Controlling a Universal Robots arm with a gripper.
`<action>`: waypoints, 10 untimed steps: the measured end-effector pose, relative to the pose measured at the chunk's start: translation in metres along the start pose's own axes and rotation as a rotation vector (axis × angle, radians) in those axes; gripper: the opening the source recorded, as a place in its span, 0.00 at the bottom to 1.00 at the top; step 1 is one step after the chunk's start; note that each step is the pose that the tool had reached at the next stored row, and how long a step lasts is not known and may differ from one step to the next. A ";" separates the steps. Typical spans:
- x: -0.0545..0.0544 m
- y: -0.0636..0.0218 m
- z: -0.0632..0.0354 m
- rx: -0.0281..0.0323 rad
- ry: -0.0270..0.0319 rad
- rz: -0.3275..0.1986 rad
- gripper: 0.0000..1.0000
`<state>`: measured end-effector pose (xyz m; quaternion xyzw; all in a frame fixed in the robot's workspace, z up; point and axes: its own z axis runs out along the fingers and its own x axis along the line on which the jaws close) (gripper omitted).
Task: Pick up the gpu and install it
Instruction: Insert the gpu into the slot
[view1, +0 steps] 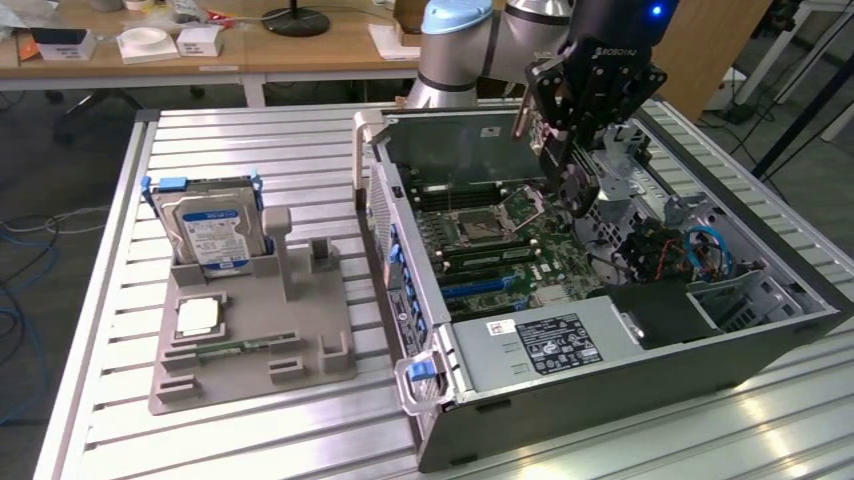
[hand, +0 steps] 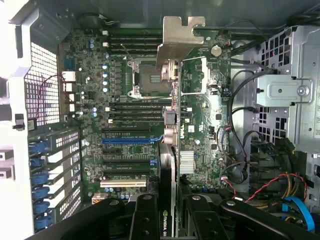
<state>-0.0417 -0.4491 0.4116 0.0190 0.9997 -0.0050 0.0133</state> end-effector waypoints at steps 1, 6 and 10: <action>0.000 0.0000 0.0000 0.0000 0.0000 0.000 0.26; 0.000 0.0000 0.0000 -0.0007 -0.0002 -0.026 0.26; 0.000 0.0000 0.0000 -0.0016 -0.0006 -0.058 0.26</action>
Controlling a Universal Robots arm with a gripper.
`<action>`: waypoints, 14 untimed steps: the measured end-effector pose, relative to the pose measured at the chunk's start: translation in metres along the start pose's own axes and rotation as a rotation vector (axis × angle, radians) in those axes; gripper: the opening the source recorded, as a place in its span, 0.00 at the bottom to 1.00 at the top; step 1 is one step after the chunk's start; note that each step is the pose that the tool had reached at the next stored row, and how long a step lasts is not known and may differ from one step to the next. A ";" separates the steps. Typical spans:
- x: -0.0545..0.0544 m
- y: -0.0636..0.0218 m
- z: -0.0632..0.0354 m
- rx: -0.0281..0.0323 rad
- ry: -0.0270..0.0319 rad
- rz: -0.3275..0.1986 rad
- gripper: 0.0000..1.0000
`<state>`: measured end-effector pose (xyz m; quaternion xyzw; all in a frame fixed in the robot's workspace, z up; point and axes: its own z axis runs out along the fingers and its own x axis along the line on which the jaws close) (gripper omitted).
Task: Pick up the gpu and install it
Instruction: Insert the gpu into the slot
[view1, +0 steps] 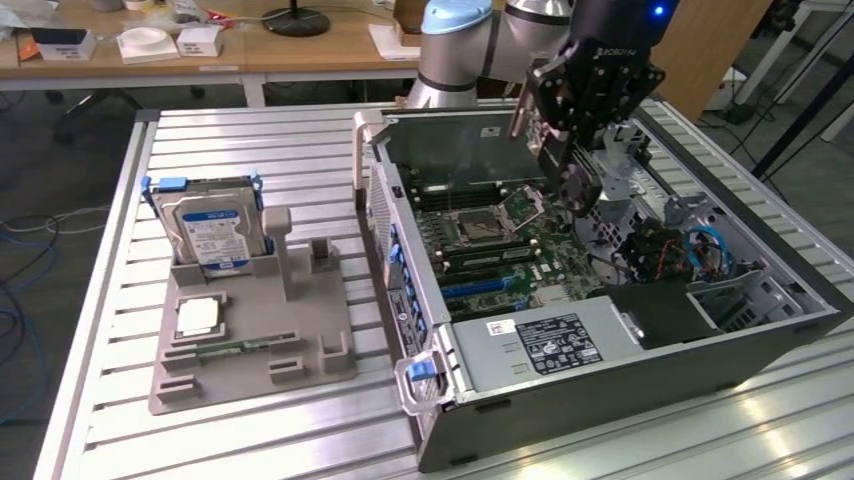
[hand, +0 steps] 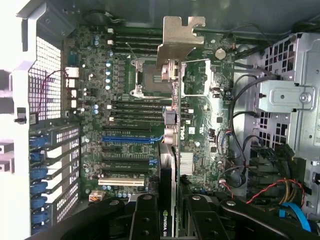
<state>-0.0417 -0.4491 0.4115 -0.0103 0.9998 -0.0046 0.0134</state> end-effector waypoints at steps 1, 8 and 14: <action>0.000 0.0000 0.0000 -0.0002 -0.0001 -0.008 0.26; 0.000 0.0000 0.0000 -0.0018 -0.0006 -0.069 0.26; 0.000 0.0000 0.0000 -0.0032 -0.0011 -0.123 0.26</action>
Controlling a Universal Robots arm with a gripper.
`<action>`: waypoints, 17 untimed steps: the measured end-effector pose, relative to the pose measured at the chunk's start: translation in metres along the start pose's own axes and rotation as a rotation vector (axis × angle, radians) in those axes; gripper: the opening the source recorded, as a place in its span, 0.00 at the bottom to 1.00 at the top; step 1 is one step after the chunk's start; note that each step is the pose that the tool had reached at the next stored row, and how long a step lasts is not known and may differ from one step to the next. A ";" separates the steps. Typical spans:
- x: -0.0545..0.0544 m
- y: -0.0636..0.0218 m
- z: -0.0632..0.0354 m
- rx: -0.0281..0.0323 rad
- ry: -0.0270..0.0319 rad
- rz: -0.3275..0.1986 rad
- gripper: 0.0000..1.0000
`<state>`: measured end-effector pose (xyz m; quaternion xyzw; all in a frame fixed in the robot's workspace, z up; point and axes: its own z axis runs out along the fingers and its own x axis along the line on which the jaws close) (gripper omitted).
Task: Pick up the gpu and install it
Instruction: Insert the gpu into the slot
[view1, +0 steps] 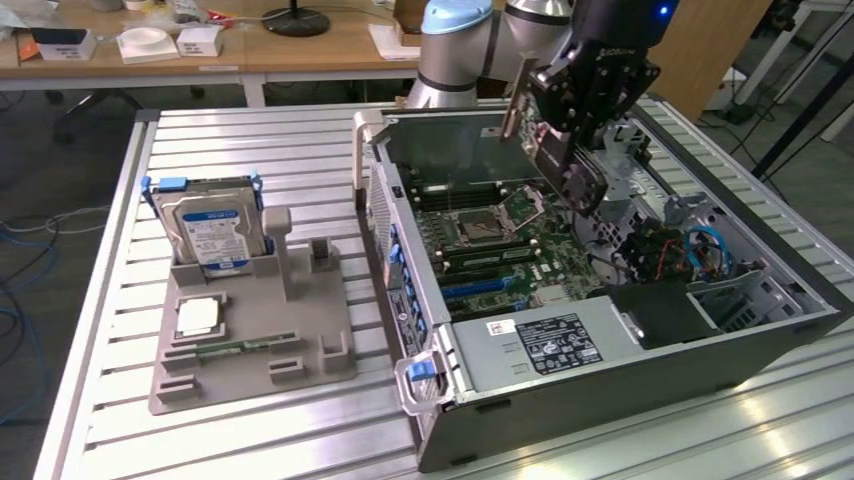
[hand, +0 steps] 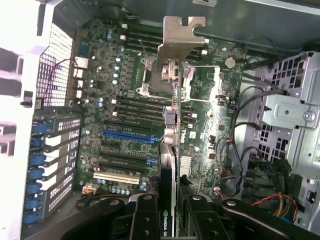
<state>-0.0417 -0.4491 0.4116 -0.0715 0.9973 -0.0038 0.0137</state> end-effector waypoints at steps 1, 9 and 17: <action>0.000 0.0000 0.0000 -0.0003 -0.0001 -0.009 0.26; 0.000 0.0000 0.0000 -0.0022 -0.0008 -0.083 0.26; 0.000 0.0000 0.0000 -0.0043 -0.0015 -0.160 0.26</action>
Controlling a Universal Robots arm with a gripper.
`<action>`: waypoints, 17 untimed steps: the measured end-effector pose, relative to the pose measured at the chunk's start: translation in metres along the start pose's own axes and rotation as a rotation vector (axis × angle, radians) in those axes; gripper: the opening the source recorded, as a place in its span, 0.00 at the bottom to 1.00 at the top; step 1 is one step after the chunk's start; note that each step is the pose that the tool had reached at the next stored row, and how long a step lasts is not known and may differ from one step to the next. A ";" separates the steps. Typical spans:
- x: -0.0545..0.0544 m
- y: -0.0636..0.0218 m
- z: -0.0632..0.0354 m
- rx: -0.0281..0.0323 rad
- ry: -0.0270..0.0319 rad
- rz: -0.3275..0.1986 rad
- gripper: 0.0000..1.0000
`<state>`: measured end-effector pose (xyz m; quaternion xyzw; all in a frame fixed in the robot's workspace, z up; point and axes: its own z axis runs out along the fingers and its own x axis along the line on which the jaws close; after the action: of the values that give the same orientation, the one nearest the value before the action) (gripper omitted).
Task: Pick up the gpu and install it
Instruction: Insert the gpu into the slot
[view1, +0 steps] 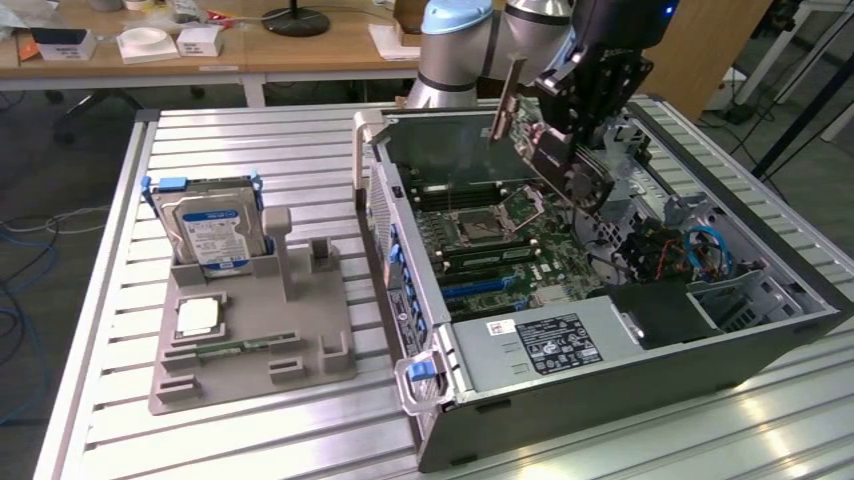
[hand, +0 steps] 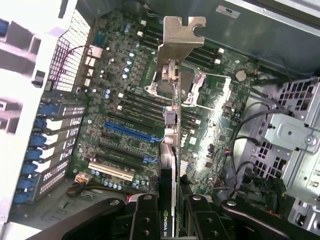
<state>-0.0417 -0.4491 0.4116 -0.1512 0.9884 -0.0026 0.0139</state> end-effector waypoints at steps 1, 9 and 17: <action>0.000 0.0000 0.0000 -0.0002 -0.0001 -0.010 0.26; 0.000 0.0000 0.0000 -0.0025 -0.0009 -0.091 0.26; 0.000 0.0000 0.0000 -0.0046 -0.0017 -0.173 0.26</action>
<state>-0.0416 -0.4491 0.4116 -0.2359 0.9717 -0.0014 0.0141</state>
